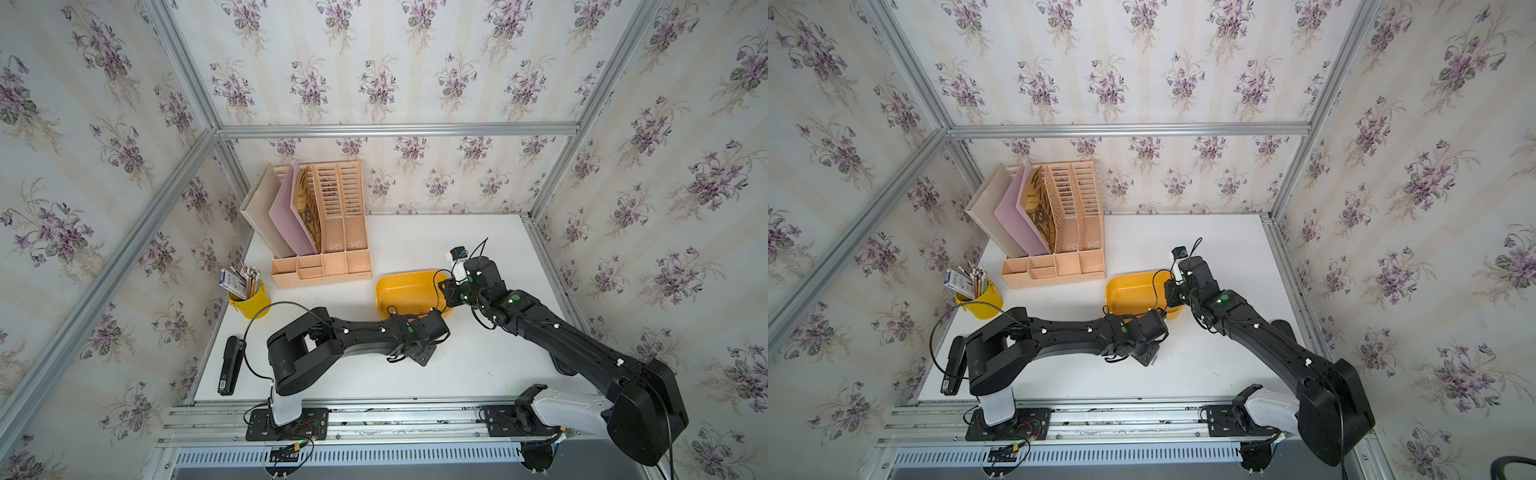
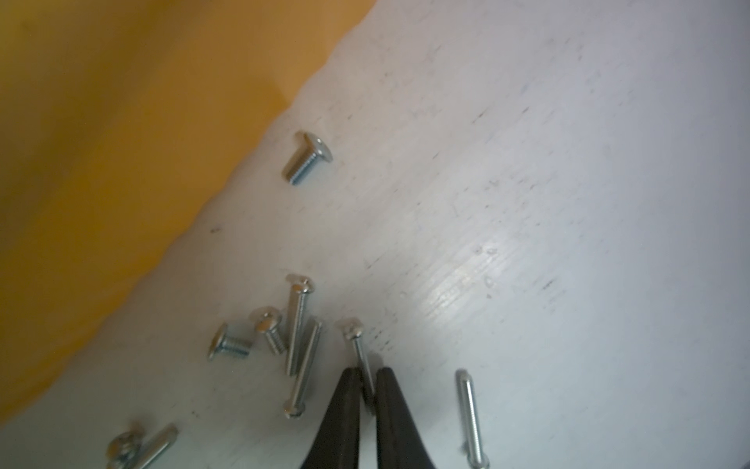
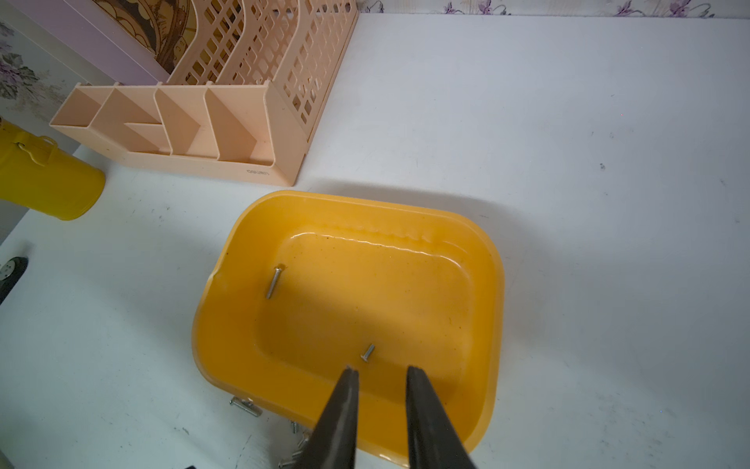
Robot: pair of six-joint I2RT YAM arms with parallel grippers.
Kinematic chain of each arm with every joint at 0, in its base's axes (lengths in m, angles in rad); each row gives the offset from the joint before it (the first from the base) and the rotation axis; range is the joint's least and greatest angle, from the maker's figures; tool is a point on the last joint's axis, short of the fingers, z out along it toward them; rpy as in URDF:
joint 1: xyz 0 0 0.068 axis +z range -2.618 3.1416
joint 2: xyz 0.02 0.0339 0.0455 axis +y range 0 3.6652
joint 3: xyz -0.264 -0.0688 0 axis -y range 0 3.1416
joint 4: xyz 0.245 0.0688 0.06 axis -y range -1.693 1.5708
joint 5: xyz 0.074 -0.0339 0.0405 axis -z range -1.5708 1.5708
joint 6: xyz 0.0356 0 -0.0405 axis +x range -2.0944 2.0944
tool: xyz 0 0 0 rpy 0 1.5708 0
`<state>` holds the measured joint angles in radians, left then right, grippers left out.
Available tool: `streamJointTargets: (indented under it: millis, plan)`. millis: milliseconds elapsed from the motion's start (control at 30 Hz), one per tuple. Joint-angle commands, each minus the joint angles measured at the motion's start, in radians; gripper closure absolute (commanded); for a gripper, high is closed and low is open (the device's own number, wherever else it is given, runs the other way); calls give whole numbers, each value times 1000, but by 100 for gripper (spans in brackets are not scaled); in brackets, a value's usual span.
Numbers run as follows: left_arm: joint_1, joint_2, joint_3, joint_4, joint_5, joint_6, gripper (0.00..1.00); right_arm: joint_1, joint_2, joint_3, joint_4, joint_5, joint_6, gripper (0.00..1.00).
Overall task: Put the screws on the desktop into the storage box
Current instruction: Pick up the screw from the center of the board.
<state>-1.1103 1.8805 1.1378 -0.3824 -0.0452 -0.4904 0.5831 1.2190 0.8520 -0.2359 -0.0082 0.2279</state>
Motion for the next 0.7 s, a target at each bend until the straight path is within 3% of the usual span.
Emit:
streamJointTargets:
  millis: [0, 100, 333, 500, 667]
  plan:
    - [0, 37, 14, -106, 32, 21, 93, 1, -14, 15, -20, 27, -16, 74]
    - [0, 40, 16, -115, 34, 27, 100, -2, -31, 18, -35, 34, -16, 74]
    - [3, -57, 54, -140, 11, 68, 100, -149, -150, -32, -67, -30, 10, 73]
    - [21, -114, 144, -202, 10, 129, 100, -149, -181, -33, -157, -61, 22, 72]
    - [116, -181, 173, -201, 43, 181, 100, -129, -269, -146, -182, -155, 111, 70]
